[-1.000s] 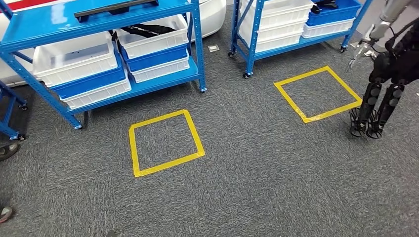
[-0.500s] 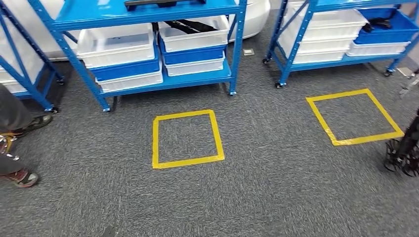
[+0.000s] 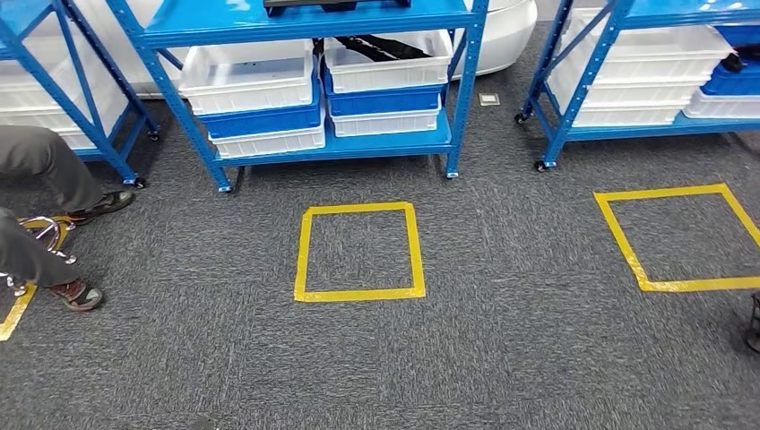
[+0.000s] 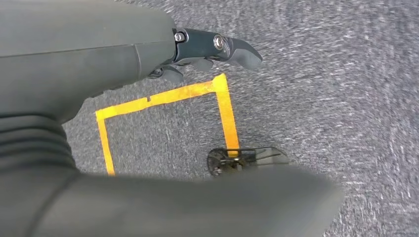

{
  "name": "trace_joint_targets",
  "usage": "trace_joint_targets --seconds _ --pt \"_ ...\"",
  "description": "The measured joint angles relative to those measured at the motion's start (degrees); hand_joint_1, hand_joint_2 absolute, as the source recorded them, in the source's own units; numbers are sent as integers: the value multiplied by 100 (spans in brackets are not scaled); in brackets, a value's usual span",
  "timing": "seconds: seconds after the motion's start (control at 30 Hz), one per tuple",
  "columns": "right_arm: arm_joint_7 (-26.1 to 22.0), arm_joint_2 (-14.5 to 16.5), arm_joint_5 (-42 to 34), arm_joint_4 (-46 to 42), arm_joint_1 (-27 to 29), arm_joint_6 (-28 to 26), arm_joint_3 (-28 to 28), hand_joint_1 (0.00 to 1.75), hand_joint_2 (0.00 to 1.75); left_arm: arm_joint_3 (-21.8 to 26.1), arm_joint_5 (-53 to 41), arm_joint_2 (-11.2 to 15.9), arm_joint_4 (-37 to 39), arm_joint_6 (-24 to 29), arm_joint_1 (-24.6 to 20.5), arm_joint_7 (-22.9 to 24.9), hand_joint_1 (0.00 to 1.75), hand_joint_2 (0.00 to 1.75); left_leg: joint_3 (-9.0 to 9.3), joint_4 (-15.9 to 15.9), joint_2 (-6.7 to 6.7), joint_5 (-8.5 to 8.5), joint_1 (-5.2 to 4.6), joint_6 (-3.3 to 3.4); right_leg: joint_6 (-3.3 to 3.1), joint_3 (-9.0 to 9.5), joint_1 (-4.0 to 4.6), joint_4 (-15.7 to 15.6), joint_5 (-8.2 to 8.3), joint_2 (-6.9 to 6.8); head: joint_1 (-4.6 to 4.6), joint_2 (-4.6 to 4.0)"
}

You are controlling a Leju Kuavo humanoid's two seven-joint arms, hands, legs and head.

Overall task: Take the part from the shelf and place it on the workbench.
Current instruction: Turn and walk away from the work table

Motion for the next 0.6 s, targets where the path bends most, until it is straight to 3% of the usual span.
trace_joint_targets --seconds 0.03,0.1,0.17,0.27,0.33,0.37,0.43,0.47,0.5,0.57,0.6 --pt "0 1 0 0 -2 0 0 0 0 2 0 1 0 0 2 -1 0 175 120 -285 32 199 -7 34 7 34 10 -1 -26 -53 -1 1" --pt "0 13 -1 0 -3 0 0 0 0 3 0 9 -1 -1 -9 -3 0 175 487 -1047 258 553 -68 148 32 109 37 -10 -84 -157 4 1" --pt "0 25 -2 0 -10 0 0 0 0 3 0 15 -2 -3 -27 -8 0 175 667 -1429 412 641 -137 233 74 157 59 -32 -127 -261 8 1" --pt "-1 28 -2 -2 -41 -1 1 0 0 6 0 21 -2 -4 -17 -10 0 175 726 -1561 243 660 -151 296 140 225 94 -96 -158 -374 8 0" --pt "-2 28 -2 -4 -41 -2 2 0 0 7 0 8 -2 -5 -19 -10 0 175 841 -1735 100 743 -113 351 135 121 112 185 -301 -140 24 1" --pt "-2 24 -2 -4 -33 -3 2 0 0 7 0 -4 -2 -7 -27 -10 0 175 877 -1785 31 773 -92 367 111 -46 98 513 -429 35 37 1" --pt "-2 15 -2 -3 -16 -2 2 0 0 7 0 -19 -2 -11 -44 -11 0 87 884 -1800 -123 780 -91 386 95 -481 68 1245 -656 220 50 1" --pt "-2 7 -2 -2 -6 -3 2 0 0 8 0 -25 -2 -15 -42 -11 0 44 888 -1798 -200 773 -90 380 128 -639 52 1432 -666 240 53 1" --pt "-2 -1 -2 -2 1 -6 2 0 0 9 0 -28 -2 -21 -36 -11 0 0 895 -1794 -269 763 -87 368 188 -702 36 1412 -580 246 55 0" --pt "-2 -18 -2 -2 -1 -17 2 0 0 13 0 -36 -2 -37 -23 -11 0 0 909 -1753 -377 723 -73 311 338 -498 -11 741 -185 250 59 0" --pt "-2 -19 -2 -2 -12 -22 2 0 0 17 0 -35 -2 -43 -19 -10 0 0 909 -1714 -413 687 -78 266 377 -372 -27 390 -5 256 66 1"
